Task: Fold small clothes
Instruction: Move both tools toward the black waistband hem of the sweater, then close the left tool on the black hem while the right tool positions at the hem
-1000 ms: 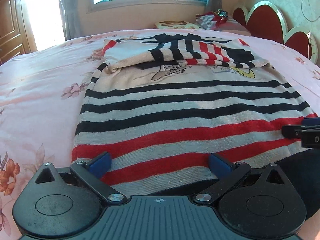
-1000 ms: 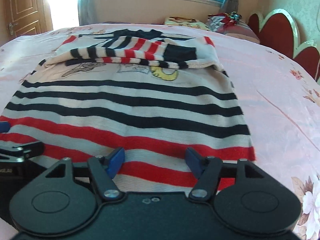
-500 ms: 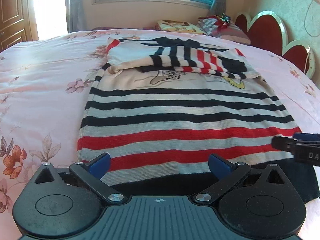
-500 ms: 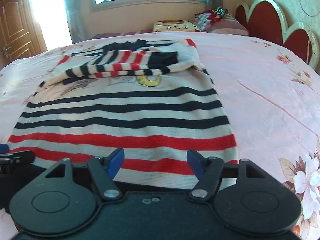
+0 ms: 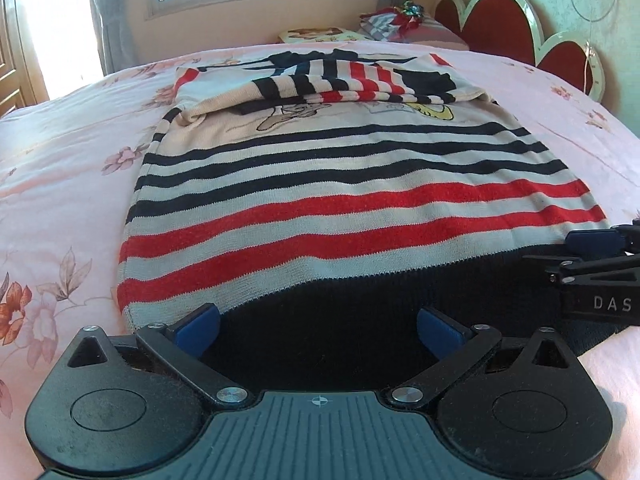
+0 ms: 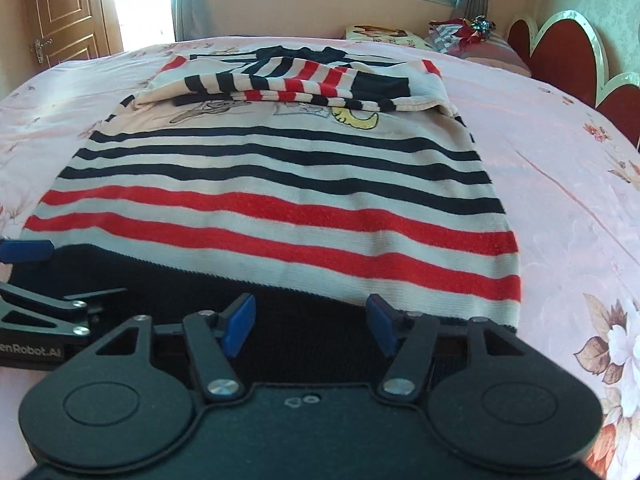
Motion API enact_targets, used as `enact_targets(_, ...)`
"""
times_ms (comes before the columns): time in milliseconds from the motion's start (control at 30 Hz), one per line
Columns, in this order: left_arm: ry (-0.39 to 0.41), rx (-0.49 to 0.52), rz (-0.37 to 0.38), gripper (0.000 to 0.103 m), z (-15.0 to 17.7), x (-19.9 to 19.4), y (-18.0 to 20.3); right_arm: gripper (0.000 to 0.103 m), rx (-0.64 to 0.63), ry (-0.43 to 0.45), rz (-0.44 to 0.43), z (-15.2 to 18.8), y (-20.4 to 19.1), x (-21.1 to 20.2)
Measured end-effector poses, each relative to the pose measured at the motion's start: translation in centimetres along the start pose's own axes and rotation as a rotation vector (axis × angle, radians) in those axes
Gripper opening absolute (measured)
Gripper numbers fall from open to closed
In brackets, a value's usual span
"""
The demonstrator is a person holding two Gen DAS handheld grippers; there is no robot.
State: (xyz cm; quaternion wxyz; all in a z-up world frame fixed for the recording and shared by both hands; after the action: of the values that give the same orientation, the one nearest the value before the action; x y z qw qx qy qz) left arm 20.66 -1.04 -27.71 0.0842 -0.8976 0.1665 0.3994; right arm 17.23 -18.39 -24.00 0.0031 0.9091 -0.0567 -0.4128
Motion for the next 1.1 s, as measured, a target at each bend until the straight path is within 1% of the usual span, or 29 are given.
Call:
enact_targets(67, -0.002, -0.01, 0.002, 0.103, 0.0, -0.1, -0.5, 0.063, 0.019, 0.003, 0.022, 0.3, 1.2, -0.2)
enact_targets(167, -0.003, -0.01, -0.001, 0.103, 0.2, -0.3, -0.9, 0.069, 0.05, 0.0, 0.063, 0.9, 3.3, -0.5)
enact_targets(300, -0.008, -0.015, -0.006, 0.103, 0.3, -0.6, -1.1, 0.07, 0.097, -0.007, 0.079, 1.6, 5.0, -1.0)
enact_targets(433, -0.019, -0.032, -0.018, 0.103, 0.5, -1.4, -1.9, 0.07, 0.101, -0.011, 0.097, 2.0, 5.3, -1.5)
enact_targets(500, -0.01, -0.049, -0.026, 0.103, 0.6, -2.2, -2.7, 0.072, 0.115, -0.015, 0.105, 1.9, 5.3, -1.9)
enact_targets(600, -0.004, -0.066, -0.049, 0.103, 0.8, -3.2, -4.2, 0.072, 0.125, 0.006, 0.089, 1.2, 4.8, -2.9)
enact_targets(633, -0.01, -0.07, -0.056, 0.103, 1.1, -3.5, -4.8, 0.073, 0.12, 0.019, 0.082, 0.9, 4.3, -3.3)
enact_targets(667, -0.018, -0.083, -0.061, 0.103, 1.4, -3.7, -5.5, 0.077, 0.11, 0.024, 0.079, 0.6, 3.9, -3.6)
enact_targets(700, -0.029, -0.105, -0.058, 0.103, 1.7, -3.8, -6.1, 0.081, 0.097, 0.028, 0.081, 0.4, 3.5, -3.8)
enact_targets(733, -0.043, -0.132, -0.047, 0.103, 2.2, -3.9, -6.7, 0.082, 0.092, 0.031, 0.083, 0.3, 3.3, -3.9)
enact_targets(800, -0.063, -0.193, -0.026, 0.103, 3.1, -3.8, -7.7, 0.082, 0.107, 0.014, 0.068, 0.6, 3.0, -3.8)
enact_targets(867, -0.061, -0.249, -0.004, 0.103, 3.8, -3.7, -8.2, 0.082, 0.141, -0.008, 0.059, 1.0, 3.0, -3.5)
enact_targets(967, -0.059, -0.244, 0.02, 0.103, 3.9, -3.6, -7.7, 0.082, 0.168, -0.022, 0.051, 1.4, 2.6, -3.1)
enact_targets(1033, -0.067, -0.255, 0.057, 0.103, 3.8, -3.6, -7.0, 0.082, 0.156, -0.024, 0.05, 1.5, 2.1, -2.9)
enact_targets(1100, -0.071, -0.268, 0.077, 0.103, 3.7, -3.4, -6.6, 0.082, 0.135, -0.04, 0.051, 1.9, 1.5, -2.5)
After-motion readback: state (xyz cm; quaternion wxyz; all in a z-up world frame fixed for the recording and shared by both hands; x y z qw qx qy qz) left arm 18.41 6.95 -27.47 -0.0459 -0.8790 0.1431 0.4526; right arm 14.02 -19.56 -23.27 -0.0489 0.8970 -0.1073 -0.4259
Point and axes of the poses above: each gripper's, at about its wrist camera, not at the fingertips, and x roughly the way its jaws point, y to its right, z to its underside, the point moved 9 cm from there along x, roughly the way its jaws point, and after that the axes turned 1 degree about -z, right-handed, at the moved point
